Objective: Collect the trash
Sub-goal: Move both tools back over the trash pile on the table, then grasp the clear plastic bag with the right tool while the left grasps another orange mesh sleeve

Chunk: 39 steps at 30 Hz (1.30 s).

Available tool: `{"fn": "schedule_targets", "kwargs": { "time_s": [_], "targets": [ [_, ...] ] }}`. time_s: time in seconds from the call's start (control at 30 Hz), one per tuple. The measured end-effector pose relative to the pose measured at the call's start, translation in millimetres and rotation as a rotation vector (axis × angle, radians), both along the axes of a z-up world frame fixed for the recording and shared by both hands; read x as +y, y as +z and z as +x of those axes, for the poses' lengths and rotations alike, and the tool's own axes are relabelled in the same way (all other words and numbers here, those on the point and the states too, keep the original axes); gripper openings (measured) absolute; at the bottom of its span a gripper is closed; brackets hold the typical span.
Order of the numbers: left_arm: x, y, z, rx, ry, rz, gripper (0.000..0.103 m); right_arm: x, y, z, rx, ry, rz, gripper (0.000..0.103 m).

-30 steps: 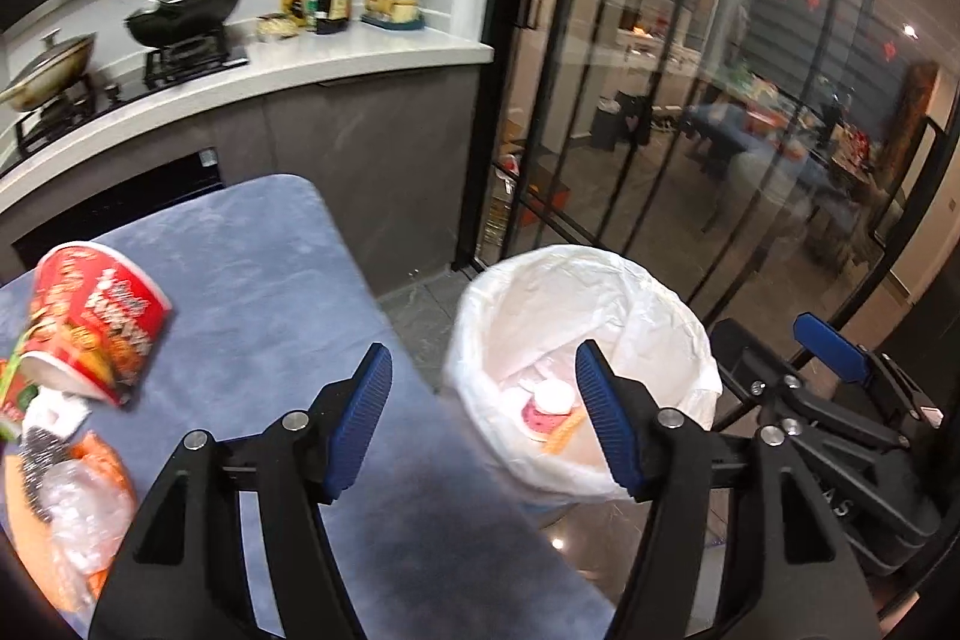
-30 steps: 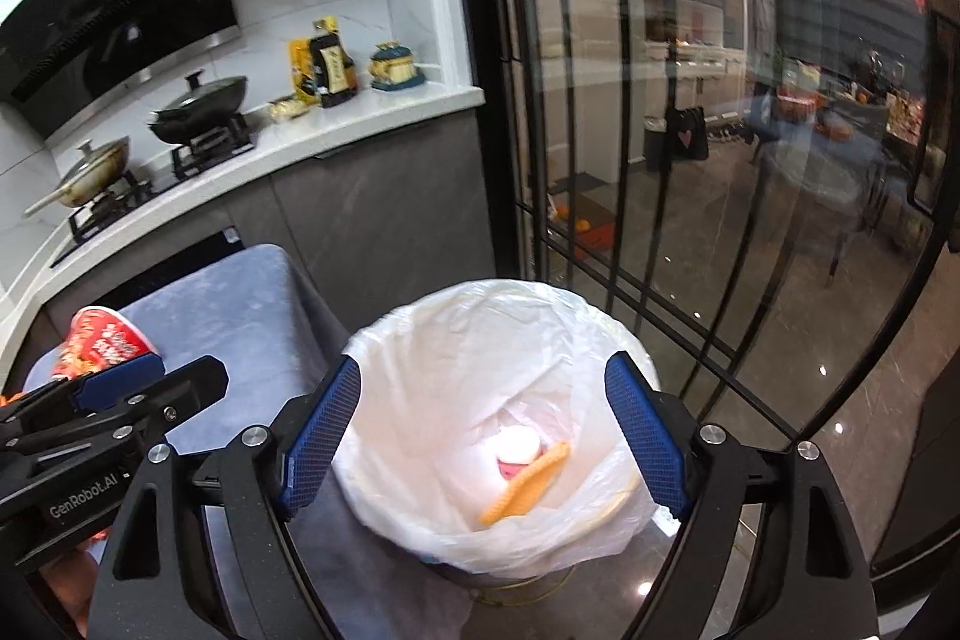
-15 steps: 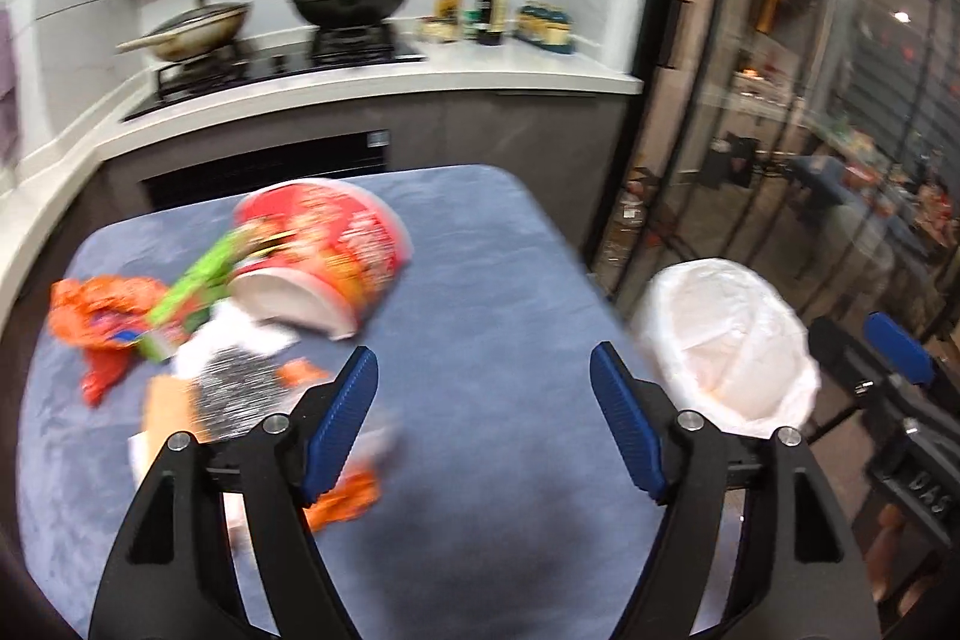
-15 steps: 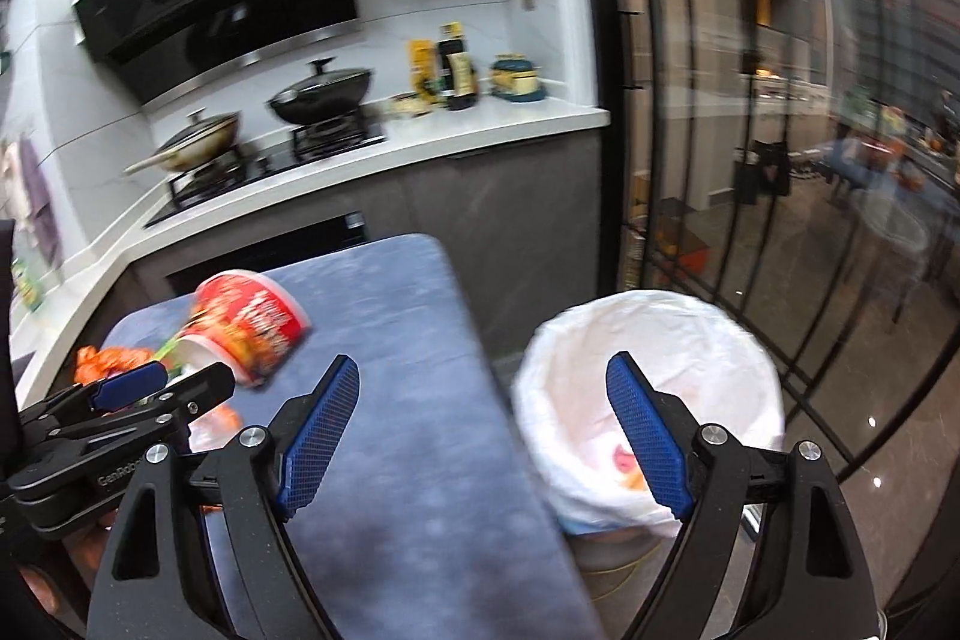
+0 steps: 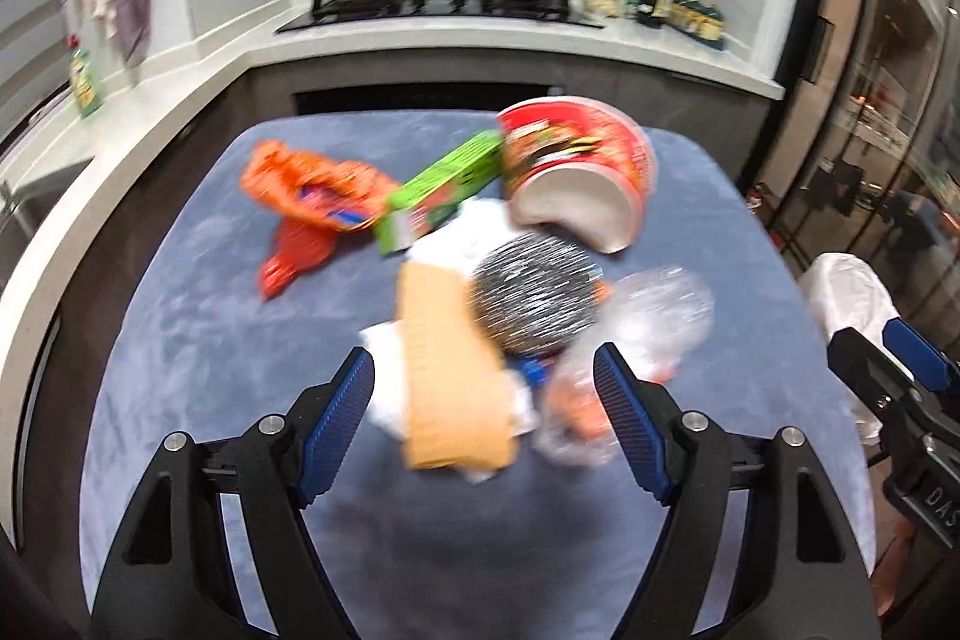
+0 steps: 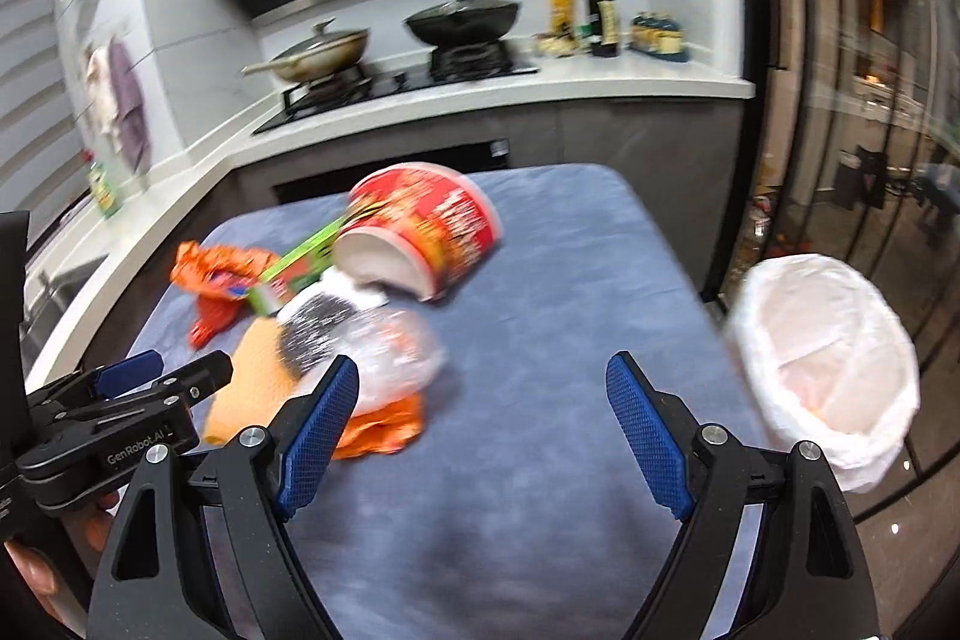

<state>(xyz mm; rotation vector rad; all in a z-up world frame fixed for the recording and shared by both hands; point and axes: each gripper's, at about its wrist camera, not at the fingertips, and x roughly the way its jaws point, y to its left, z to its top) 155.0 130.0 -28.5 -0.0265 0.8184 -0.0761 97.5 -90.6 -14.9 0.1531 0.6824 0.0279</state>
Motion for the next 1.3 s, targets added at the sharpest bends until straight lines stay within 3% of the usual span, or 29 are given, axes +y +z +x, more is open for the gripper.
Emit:
{"fn": "schedule_targets", "kwargs": {
  "time_s": [0.3,0.77,0.87,1.03,1.13,1.3],
  "targets": [
    [41,-21,-2,0.047,0.065,-0.027,0.072,48,-29,29,0.071,0.061,0.007,0.081],
    [50,-36,11,0.083,0.080,-0.059,0.072,76,-65,69,0.149,0.081,-0.008,0.081],
    [50,-38,13,0.090,0.076,-0.062,0.072,77,-71,73,0.167,0.083,-0.007,0.070],
    [49,-40,14,0.097,0.071,-0.069,0.072,72,-74,73,0.175,0.083,0.020,0.038],
    [46,-41,15,0.100,0.059,-0.076,0.072,68,-71,70,0.166,0.090,0.041,0.032],
    [36,-40,17,0.097,0.030,-0.083,0.072,59,-58,60,0.127,0.091,0.052,0.031]
  ]
}}
